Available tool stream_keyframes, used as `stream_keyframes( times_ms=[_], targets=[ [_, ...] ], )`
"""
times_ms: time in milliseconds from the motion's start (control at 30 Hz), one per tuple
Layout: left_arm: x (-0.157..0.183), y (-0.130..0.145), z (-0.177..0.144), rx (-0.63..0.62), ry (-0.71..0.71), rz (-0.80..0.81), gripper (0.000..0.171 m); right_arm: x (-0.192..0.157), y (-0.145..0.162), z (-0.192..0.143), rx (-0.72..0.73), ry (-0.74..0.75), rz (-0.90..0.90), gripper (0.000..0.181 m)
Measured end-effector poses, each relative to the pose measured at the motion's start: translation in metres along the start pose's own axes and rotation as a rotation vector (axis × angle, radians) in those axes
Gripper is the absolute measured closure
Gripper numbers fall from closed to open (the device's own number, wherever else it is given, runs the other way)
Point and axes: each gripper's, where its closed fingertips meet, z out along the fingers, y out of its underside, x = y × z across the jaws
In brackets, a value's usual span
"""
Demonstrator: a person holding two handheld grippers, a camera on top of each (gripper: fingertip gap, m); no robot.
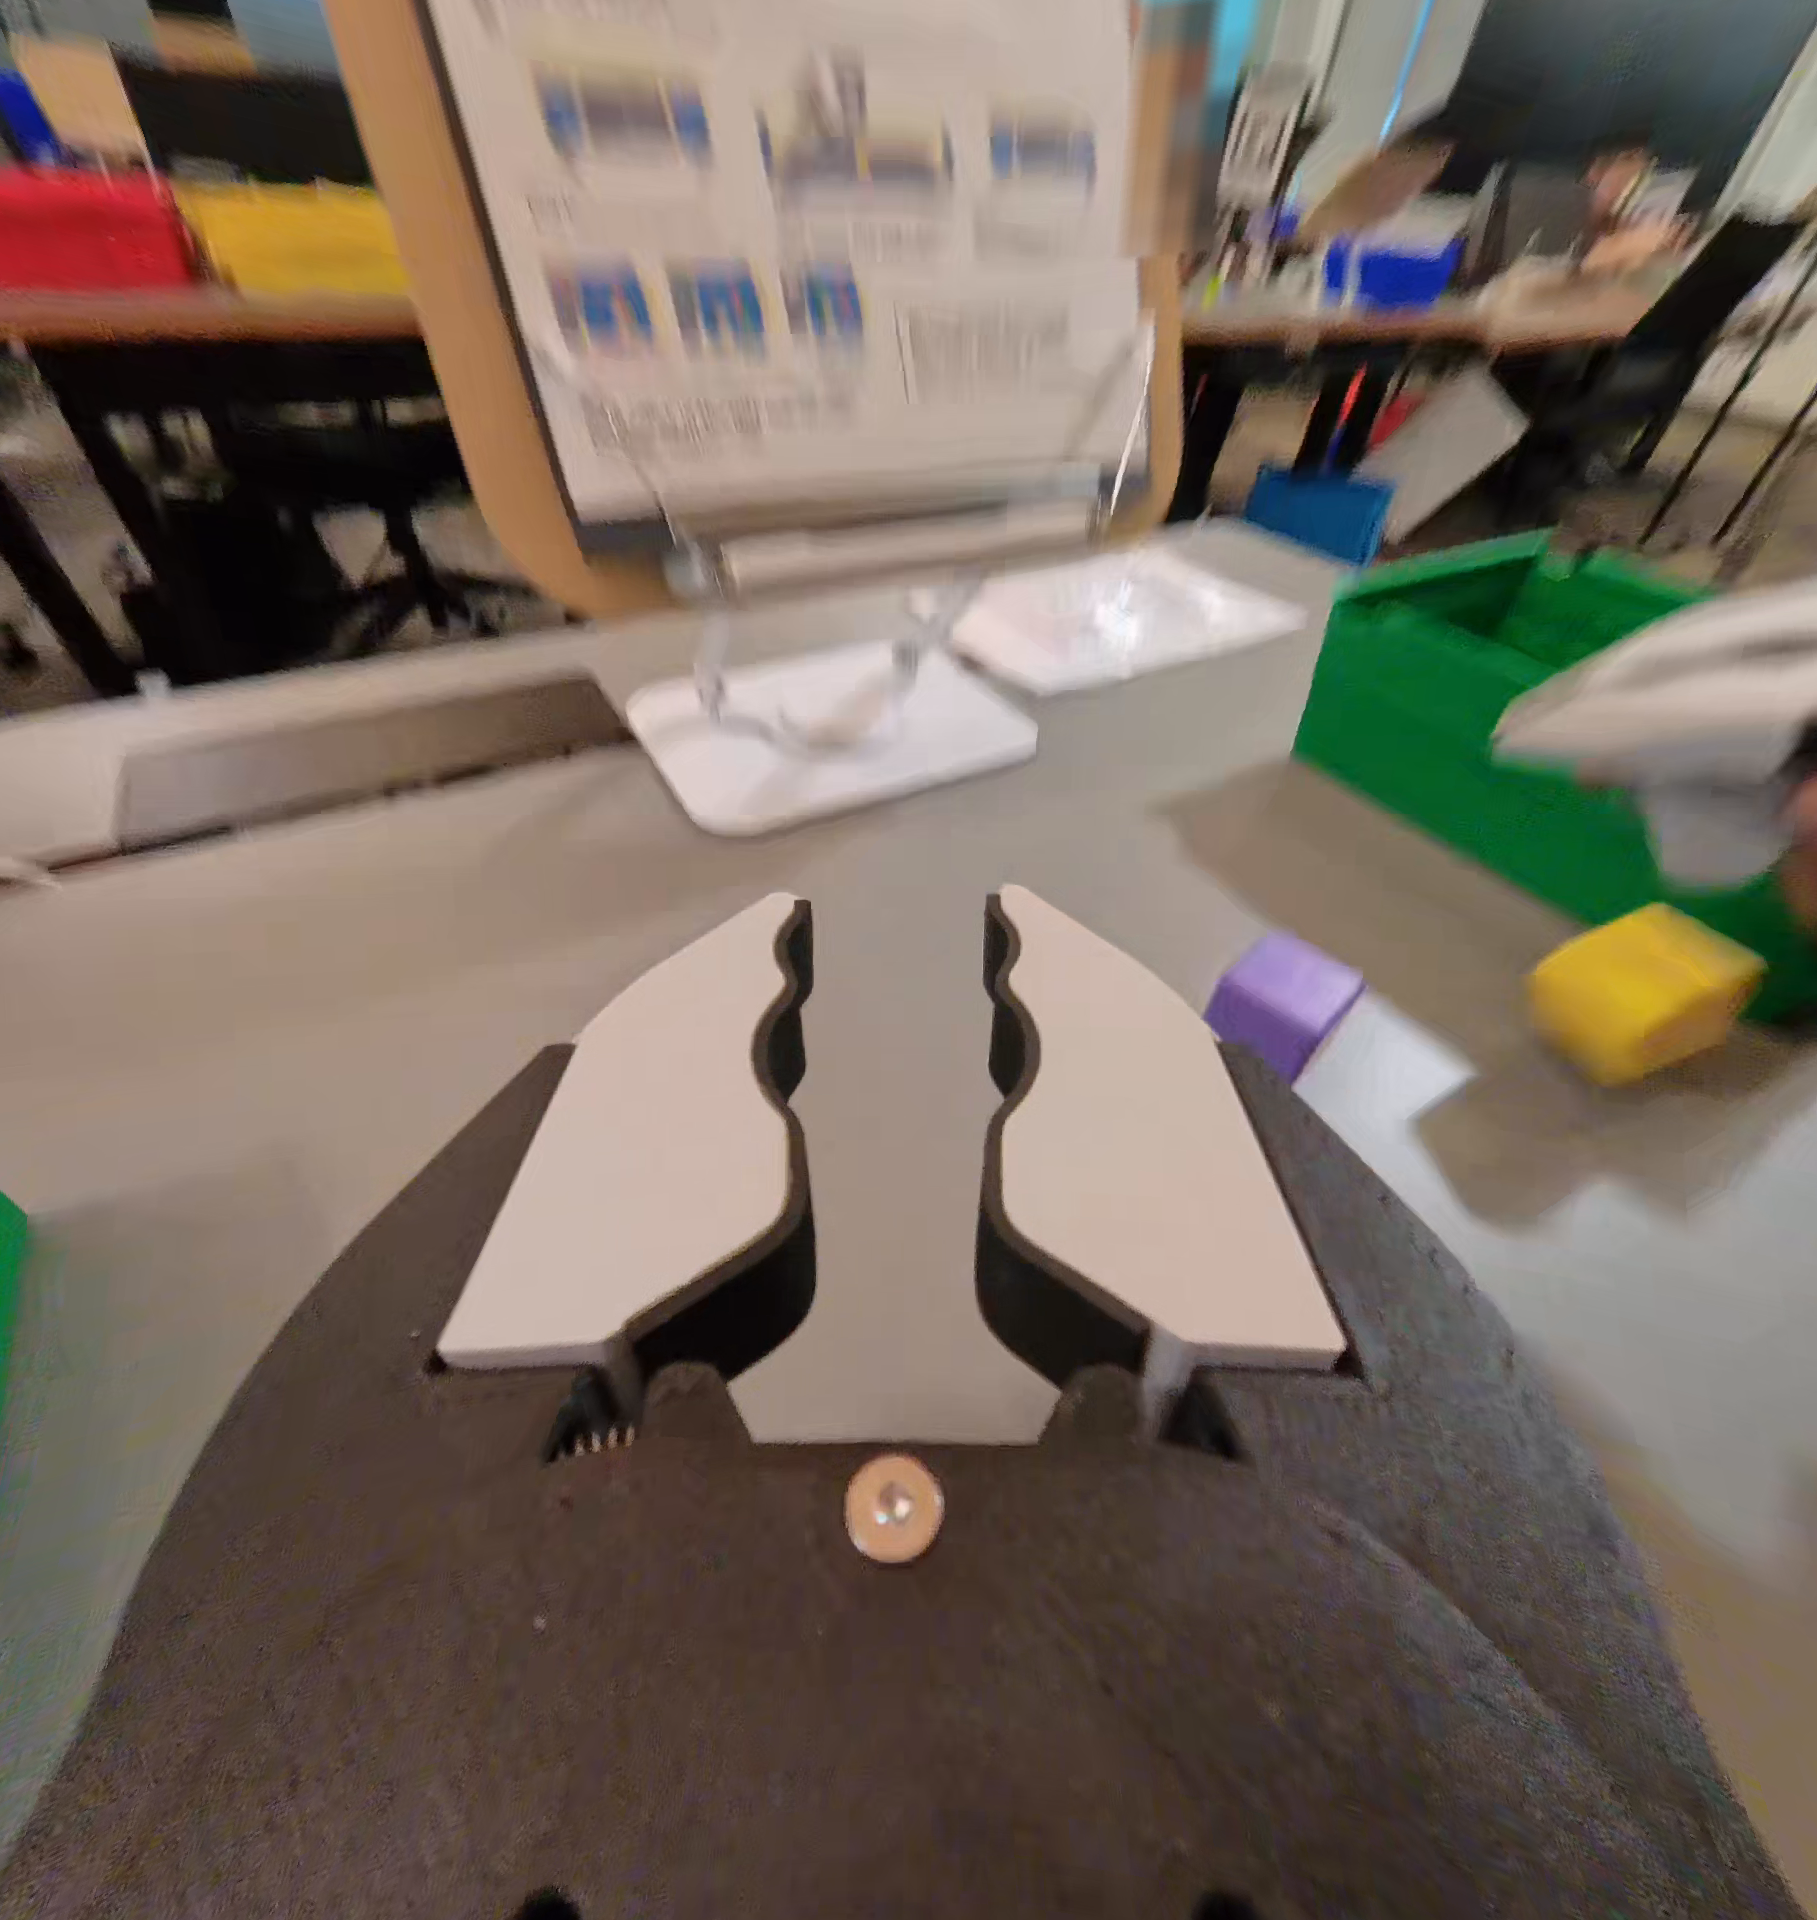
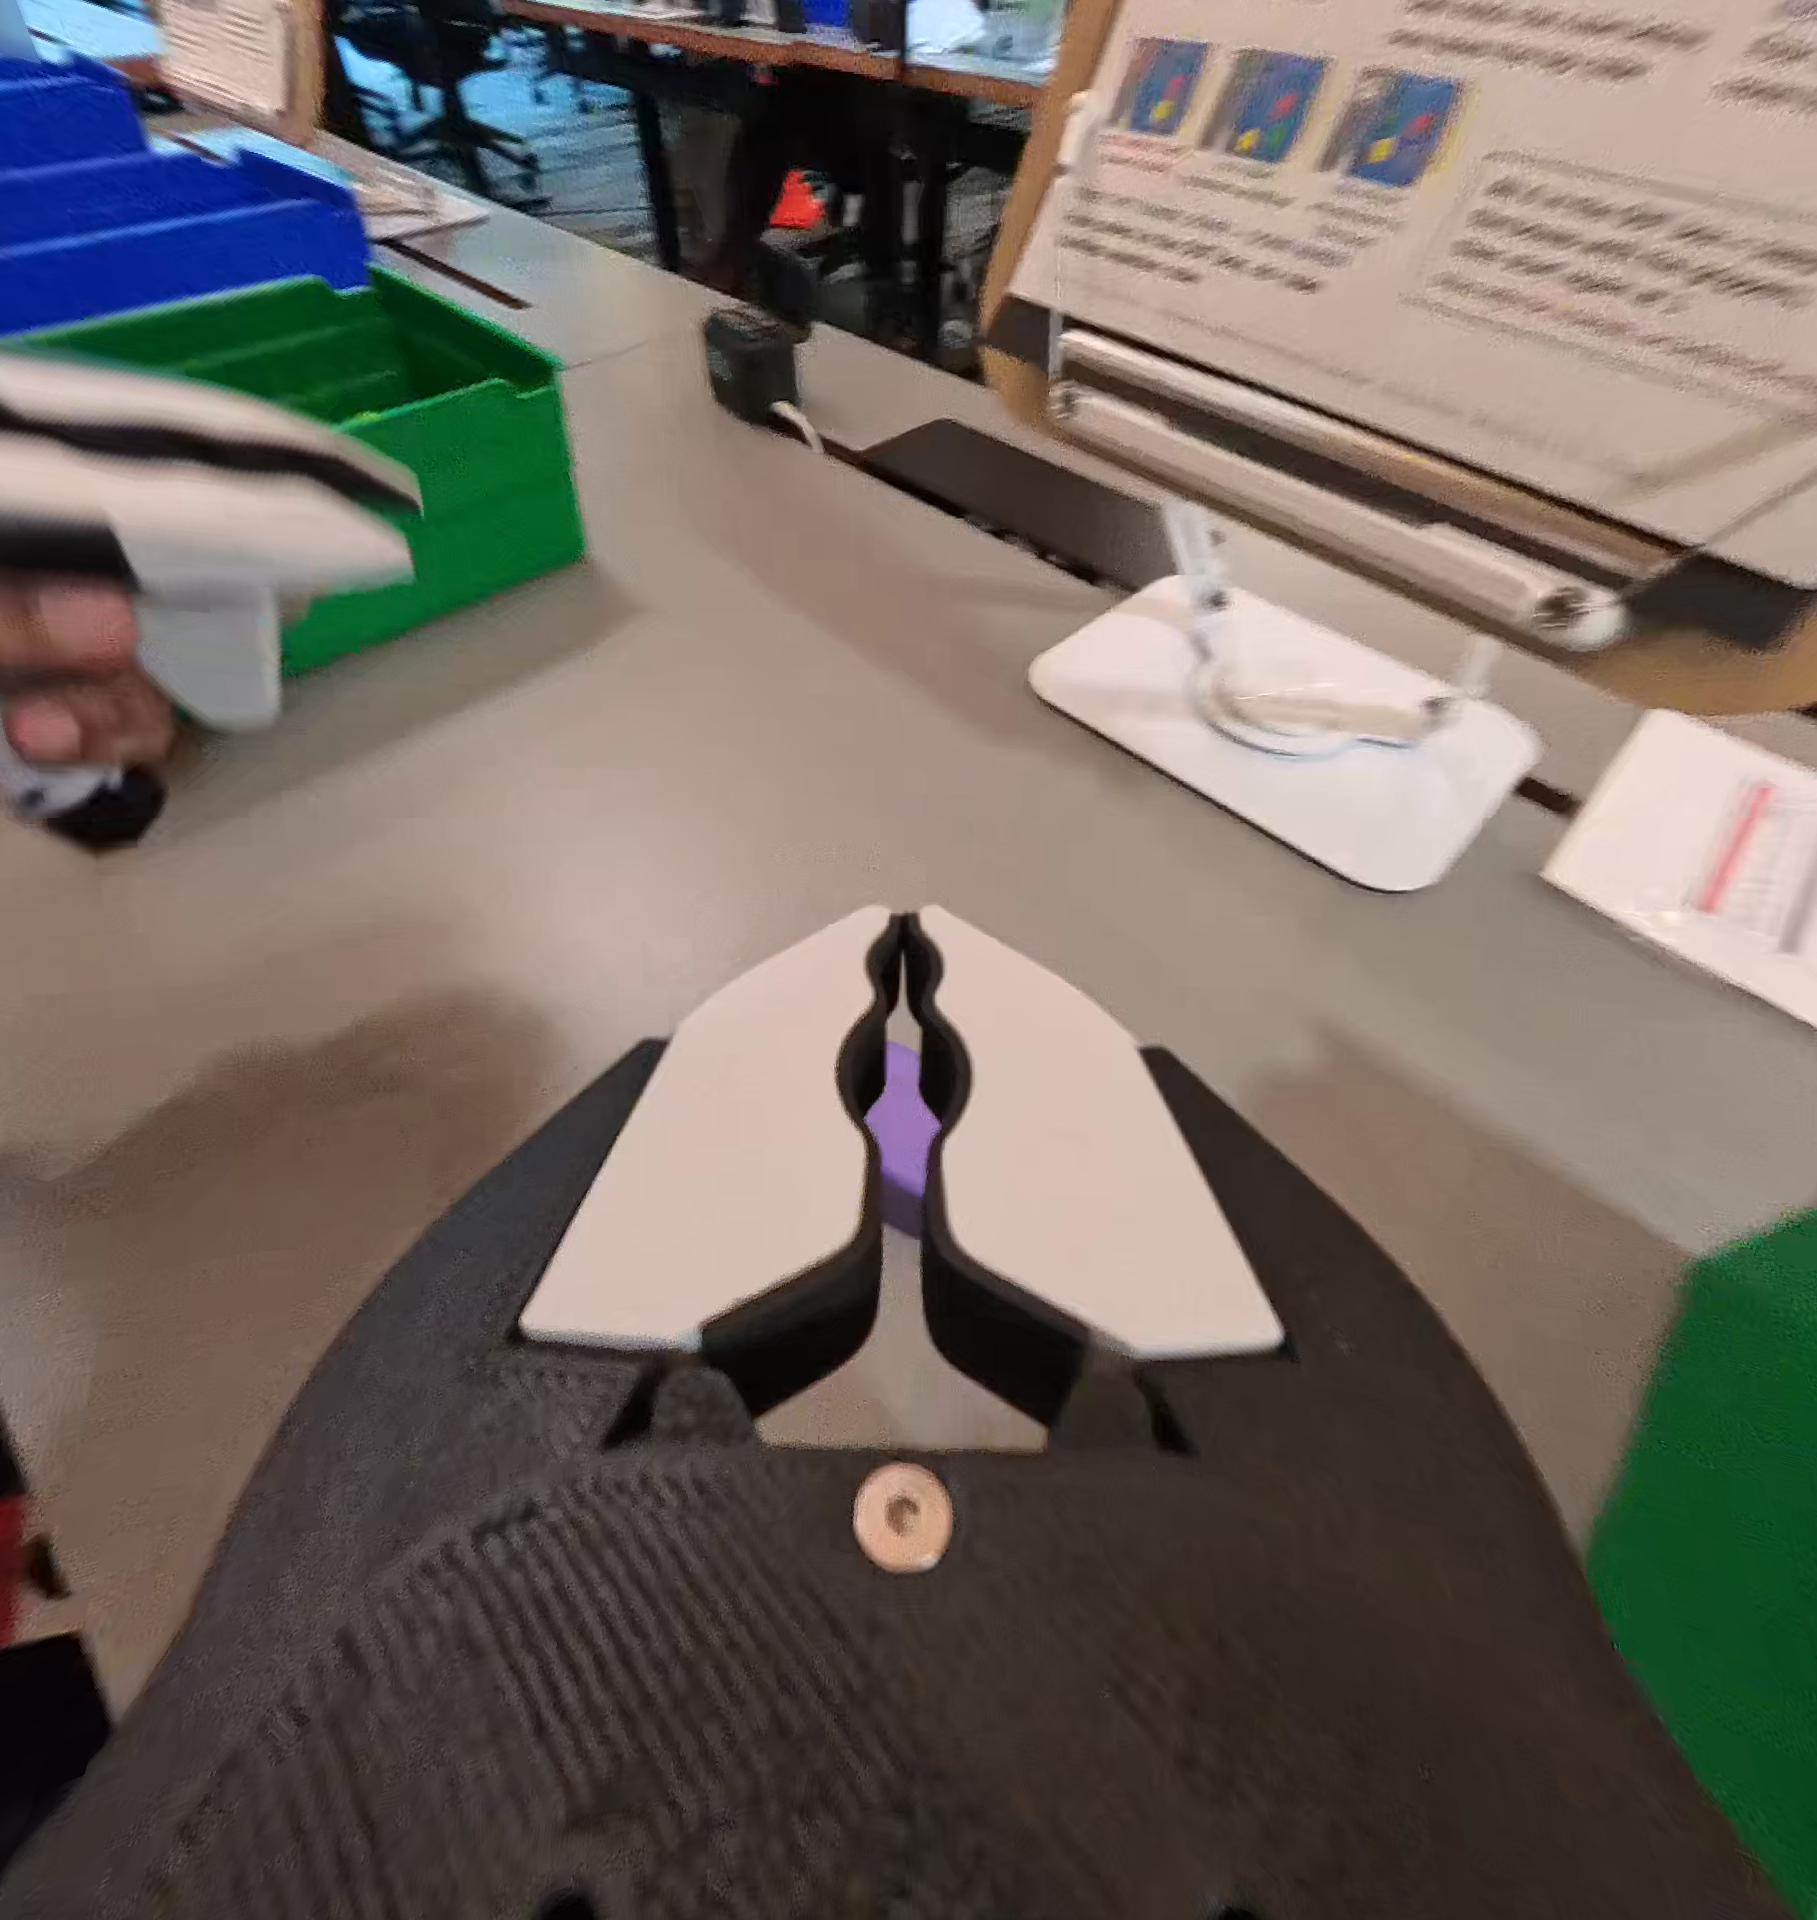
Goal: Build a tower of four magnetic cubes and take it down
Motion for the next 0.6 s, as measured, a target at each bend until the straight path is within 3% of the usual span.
stream_keyframes(
  times_ms=[67,133,400,600],
  targets=[
    [0.014,0.042,0.014,-0.093,-0.032,0.028,0.140,0.009,0.005,-0.009,-0.012,0.031,-0.003,0.178],
    [0.029,0.060,0.019,-0.130,-0.021,0.013,0.140,0.012,0.003,-0.020,0.006,0.030,0.019,0.173],
    [0.042,0.074,0.021,-0.161,0.021,-0.041,0.139,-0.015,-0.003,-0.050,0.142,-0.009,0.078,0.166],
    [0.053,0.086,0.023,-0.201,0.065,0.044,0.136,-0.005,-0.001,-0.071,0.195,0.023,0.109,0.161]
  ],
)
